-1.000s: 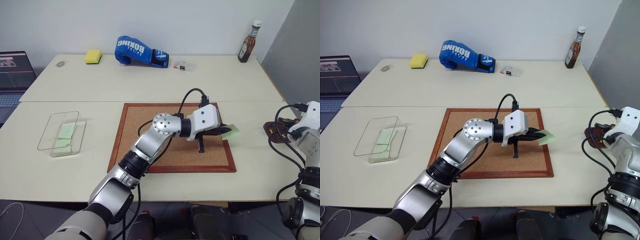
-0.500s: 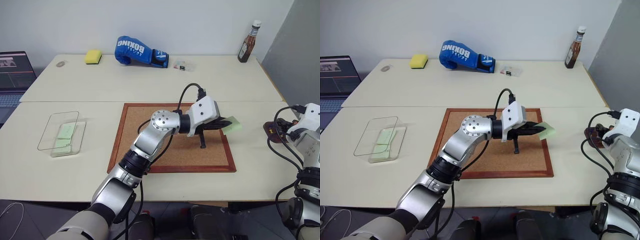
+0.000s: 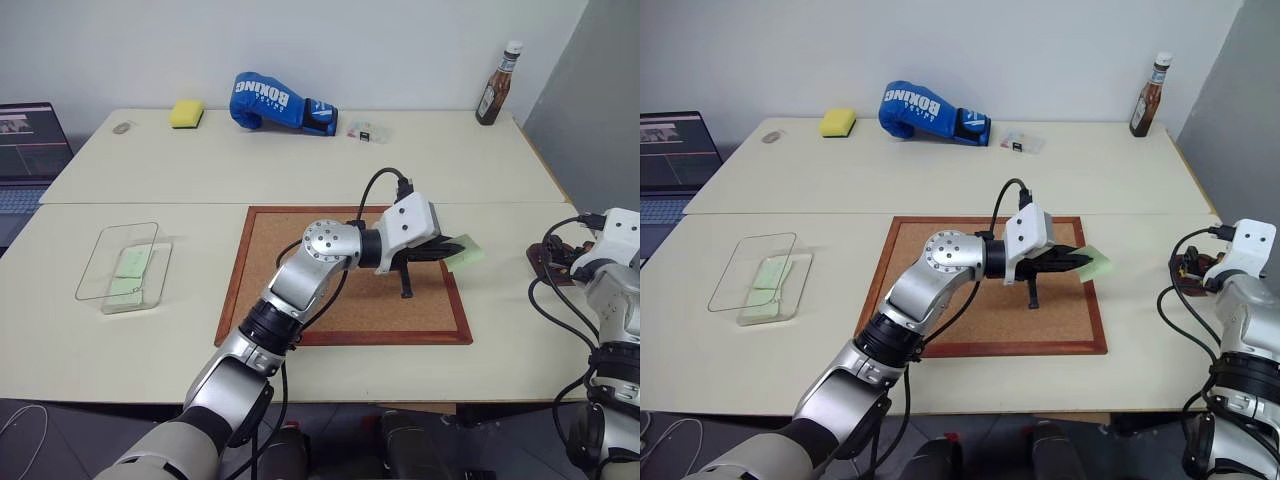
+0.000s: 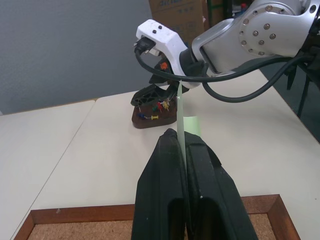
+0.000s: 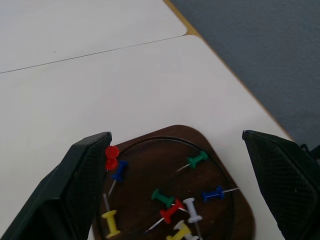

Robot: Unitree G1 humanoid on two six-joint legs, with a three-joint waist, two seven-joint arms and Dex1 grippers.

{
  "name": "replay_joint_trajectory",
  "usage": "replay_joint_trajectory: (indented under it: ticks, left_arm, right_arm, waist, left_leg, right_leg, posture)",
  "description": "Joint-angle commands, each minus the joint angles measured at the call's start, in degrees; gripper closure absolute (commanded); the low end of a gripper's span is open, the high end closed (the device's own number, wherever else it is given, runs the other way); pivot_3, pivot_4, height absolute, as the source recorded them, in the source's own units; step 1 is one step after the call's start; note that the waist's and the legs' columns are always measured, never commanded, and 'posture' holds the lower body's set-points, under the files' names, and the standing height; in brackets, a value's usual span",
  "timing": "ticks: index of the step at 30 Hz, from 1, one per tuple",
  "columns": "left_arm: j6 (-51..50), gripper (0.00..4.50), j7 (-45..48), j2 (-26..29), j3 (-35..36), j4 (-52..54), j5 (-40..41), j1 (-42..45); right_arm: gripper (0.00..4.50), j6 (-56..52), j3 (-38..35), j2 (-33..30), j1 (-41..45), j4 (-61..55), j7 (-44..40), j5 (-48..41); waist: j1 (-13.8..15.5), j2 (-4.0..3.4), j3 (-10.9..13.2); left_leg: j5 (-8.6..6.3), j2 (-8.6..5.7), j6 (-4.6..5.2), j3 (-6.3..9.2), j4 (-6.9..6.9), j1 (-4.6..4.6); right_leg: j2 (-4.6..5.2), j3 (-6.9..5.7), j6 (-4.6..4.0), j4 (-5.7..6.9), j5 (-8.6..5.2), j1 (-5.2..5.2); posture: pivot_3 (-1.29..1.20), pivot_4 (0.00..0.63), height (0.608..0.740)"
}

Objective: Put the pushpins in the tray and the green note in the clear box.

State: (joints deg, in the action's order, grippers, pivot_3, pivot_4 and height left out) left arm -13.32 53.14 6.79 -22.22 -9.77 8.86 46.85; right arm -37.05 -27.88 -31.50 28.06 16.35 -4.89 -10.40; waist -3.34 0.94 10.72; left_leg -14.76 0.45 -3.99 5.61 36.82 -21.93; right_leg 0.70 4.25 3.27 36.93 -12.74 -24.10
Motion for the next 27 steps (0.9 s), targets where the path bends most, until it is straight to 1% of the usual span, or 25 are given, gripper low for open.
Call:
replay_joint_trajectory:
  ticks: [1, 5, 12, 17, 20, 22, 23, 25, 27]
  left_arm:
    - [0.1, 4.50, 0.0, -0.2, 0.9, 2.2, 0.3, 0.4]
    - [-0.2, 4.50, -0.2, -0.4, 0.9, 2.4, 0.3, 0.7]
    - [-1.9, 4.50, -0.5, -1.0, 2.5, 2.6, 1.9, 1.4]
    - [-2.2, 4.50, -0.2, -1.1, 2.8, 2.5, 1.8, 1.6]
    - [-2.4, 4.50, -0.3, -1.0, 3.1, 2.5, 1.9, 1.5]
    - [-2.6, 4.50, -1.2, -0.9, 3.8, 2.5, 1.8, 1.4]
    - [-2.8, 4.50, -1.7, -0.6, 4.4, 2.2, 1.8, 1.5]
    - [-4.2, 4.50, -4.2, 0.9, 7.4, 1.5, 1.8, 1.7]
    - [-5.4, 4.50, -6.0, 2.1, 9.5, 1.4, 1.9, 1.6]
  right_arm:
    - [0.04, 2.9, 0.2, -2.2, 0.4, 0.5, 0.5, 1.0]
    - [0.04, 4.1, 1.6, -3.2, 0.6, 2.8, 1.1, 2.4]
    - [0.04, 4.8, 2.4, -2.7, 0.6, 5.4, 0.3, 2.3]
    - [0.04, 6.7, 2.1, -2.6, 0.3, 5.2, 0.6, 2.2]
    - [0.04, 8.8, 2.3, -2.9, -0.5, 2.1, -0.4, 2.0]
    - [0.04, 10.1, 3.6, -3.1, -1.9, -2.5, -2.6, 1.9]
    - [0.04, 10.3, 4.6, -3.2, -2.6, -5.3, -4.1, 1.7]
    - [0.04, 8.2, 6.7, -2.7, -4.3, -14.2, -10.2, -2.5]
    - [0.04, 6.5, 7.9, -2.6, -5.5, -19.8, -14.4, -5.4]
  waist:
    - [0.0, 0.00, 0.0]
    - [0.0, 0.00, 0.0]
    - [0.0, 0.00, 0.0]
    - [0.0, 0.00, 0.0]
    - [0.0, 0.00, 0.0]
    - [0.0, 0.00, 0.0]
    - [0.0, -0.01, 0.0]
    - [-0.3, -0.01, 0.0]
    - [-0.7, -0.02, 0.0]
  left_leg:
    - [0.00, 0.00, 0.00, 0.00, 0.00, 0.00]
    - [0.00, 0.00, 0.00, 0.00, 0.00, 0.01]
    - [0.00, 0.00, 0.00, 0.00, 0.01, 0.02]
    - [0.00, 0.00, 0.00, 0.00, 0.01, 0.02]
    - [0.00, 0.00, 0.00, 0.00, 0.02, 0.01]
    - [0.00, 0.00, 0.00, 0.00, 0.01, 0.02]
    - [0.00, 0.00, 0.00, 0.01, 0.01, 0.01]
    - [0.00, 0.00, 0.00, 0.01, 0.01, 0.02]
    - [0.00, 0.04, 0.00, 0.02, 0.02, 0.05]
  right_leg:
    - [0.00, 0.00, 0.00, 0.00, 0.00, 0.00]
    - [0.00, 0.00, 0.00, 0.00, 0.00, 0.00]
    - [0.00, 0.00, 0.00, 0.01, 0.00, 0.01]
    - [0.00, 0.00, 0.00, 0.02, 0.00, 0.01]
    - [0.00, 0.01, 0.00, 0.02, 0.00, 0.01]
    - [0.00, 0.00, 0.00, 0.02, 0.00, 0.01]
    - [0.00, 0.00, 0.00, 0.02, 0.00, 0.01]
    - [-0.01, 0.01, 0.00, 0.03, 0.00, 0.00]
    - [-0.05, 0.01, 0.01, 0.06, 0.00, 0.00]
  posture:
    - [0.00, 0.150, 0.740]
    - [0.00, 0.150, 0.740]
    - [0.00, 0.150, 0.740]
    - [0.00, 0.150, 0.740]
    - [0.00, 0.150, 0.740]
    - [0.00, 0.150, 0.740]
    - [0.00, 0.150, 0.740]
    - [0.00, 0.150, 0.740]
    - [0.00, 0.150, 0.740]
